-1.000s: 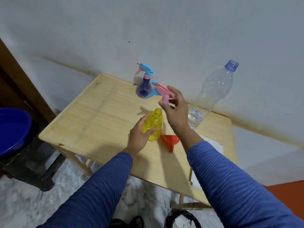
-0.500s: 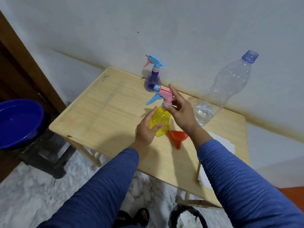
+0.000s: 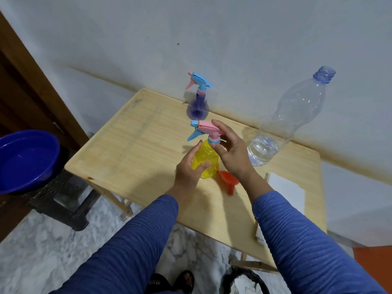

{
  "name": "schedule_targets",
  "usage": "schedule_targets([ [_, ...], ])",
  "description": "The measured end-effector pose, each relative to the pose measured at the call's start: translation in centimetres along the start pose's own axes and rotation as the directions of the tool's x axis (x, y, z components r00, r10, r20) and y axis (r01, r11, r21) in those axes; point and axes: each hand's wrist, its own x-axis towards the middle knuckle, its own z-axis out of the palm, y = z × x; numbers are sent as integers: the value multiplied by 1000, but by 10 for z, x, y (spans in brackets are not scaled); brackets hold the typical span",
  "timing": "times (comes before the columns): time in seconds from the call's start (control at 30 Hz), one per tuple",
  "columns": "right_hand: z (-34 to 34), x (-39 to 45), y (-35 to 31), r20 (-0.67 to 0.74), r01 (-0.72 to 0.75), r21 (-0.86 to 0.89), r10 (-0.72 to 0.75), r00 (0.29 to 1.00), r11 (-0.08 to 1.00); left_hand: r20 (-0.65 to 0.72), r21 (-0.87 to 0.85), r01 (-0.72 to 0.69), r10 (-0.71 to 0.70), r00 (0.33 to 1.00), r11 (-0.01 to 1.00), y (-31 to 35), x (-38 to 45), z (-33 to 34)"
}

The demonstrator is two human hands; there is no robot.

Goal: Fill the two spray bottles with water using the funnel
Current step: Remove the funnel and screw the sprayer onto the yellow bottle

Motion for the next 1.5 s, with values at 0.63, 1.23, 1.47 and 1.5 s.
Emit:
schedule_targets([
  [0.63,9,-4,3,-105,-39,-59,33,994,998,0,-33,-36,36,999,999,-2,0,1],
  [1.23,-5,5,-6,33,2,-52,0,999,999,12,-29,-30,30,999,999,-1,1,-1],
  [1.47,9,5,-4,-102,-3,-122,-10,995,992,-2,-36,-23,23,1000,999,2,1,-1],
  [1.5,9,6,-4,-94,2,-140,-15,995,990,0,-35,-20,20,1000,999,1,0,-1],
])
